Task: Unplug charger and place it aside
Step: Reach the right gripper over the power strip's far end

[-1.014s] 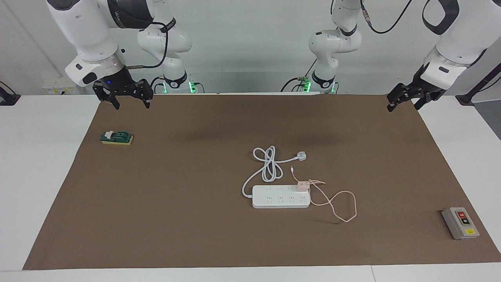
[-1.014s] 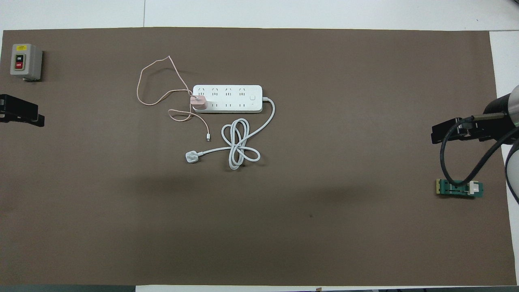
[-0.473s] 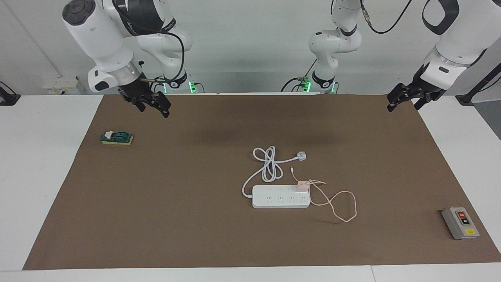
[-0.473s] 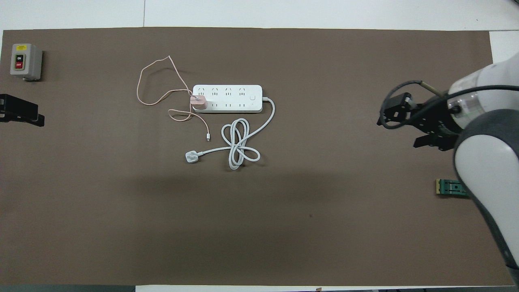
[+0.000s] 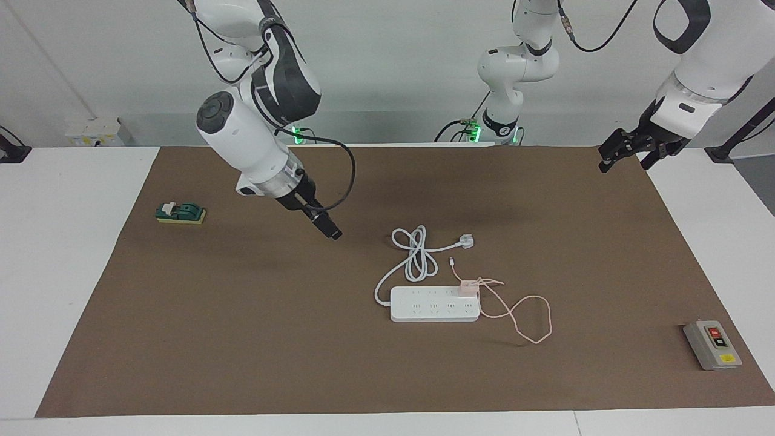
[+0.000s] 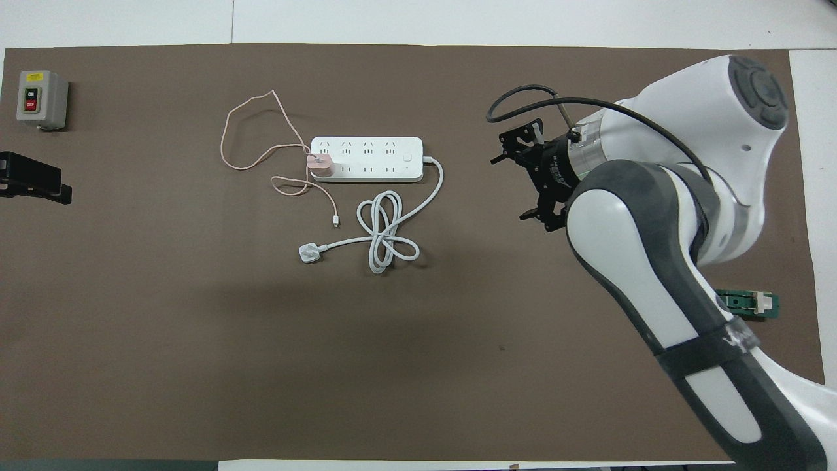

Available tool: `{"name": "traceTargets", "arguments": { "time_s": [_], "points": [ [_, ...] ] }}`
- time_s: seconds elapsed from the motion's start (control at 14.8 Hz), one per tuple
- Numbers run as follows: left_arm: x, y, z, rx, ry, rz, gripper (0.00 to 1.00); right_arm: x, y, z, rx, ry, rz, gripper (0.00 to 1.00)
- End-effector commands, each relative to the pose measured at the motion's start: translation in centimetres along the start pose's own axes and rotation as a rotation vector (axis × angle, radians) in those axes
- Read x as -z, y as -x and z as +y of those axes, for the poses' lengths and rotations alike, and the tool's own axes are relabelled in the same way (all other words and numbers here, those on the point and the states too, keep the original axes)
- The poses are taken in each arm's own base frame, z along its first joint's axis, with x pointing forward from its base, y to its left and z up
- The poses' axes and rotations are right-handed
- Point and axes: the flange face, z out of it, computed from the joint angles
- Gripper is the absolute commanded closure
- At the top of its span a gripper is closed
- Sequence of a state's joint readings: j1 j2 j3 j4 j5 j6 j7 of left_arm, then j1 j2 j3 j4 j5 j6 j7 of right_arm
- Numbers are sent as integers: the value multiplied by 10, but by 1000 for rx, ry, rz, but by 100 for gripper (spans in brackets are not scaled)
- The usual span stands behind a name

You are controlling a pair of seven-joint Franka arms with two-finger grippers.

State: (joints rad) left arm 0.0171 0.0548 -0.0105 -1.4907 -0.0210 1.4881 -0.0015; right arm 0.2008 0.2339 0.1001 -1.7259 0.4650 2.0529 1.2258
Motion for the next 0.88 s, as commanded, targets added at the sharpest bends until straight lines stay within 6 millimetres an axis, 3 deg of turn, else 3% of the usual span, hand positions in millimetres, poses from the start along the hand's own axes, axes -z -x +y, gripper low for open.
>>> {"name": "traceTargets", "arguments": {
  "time_s": [0.0, 0.14, 0.2, 0.41, 0.54, 0.81],
  "points": [
    [1, 9, -2, 10, 3, 7, 0, -33, 7, -33, -185, -29, -60, 0],
    [1, 9, -2, 9, 3, 5, 0, -61, 7, -65, -281, -35, -77, 0],
    [1, 9, -2, 9, 3, 5, 0, -61, 5, -75, -321, -51, -87, 0],
    [1, 10, -2, 9, 3, 4, 0, -91, -4, -84, -384, -79, -126, 0],
    [1, 9, -2, 10, 3, 5, 0, -125, 1, -87, -387, -82, -133, 0],
    [1, 9, -2, 10, 3, 7, 0, -159, -13, -105, -404, -99, -157, 0]
  ]
}}
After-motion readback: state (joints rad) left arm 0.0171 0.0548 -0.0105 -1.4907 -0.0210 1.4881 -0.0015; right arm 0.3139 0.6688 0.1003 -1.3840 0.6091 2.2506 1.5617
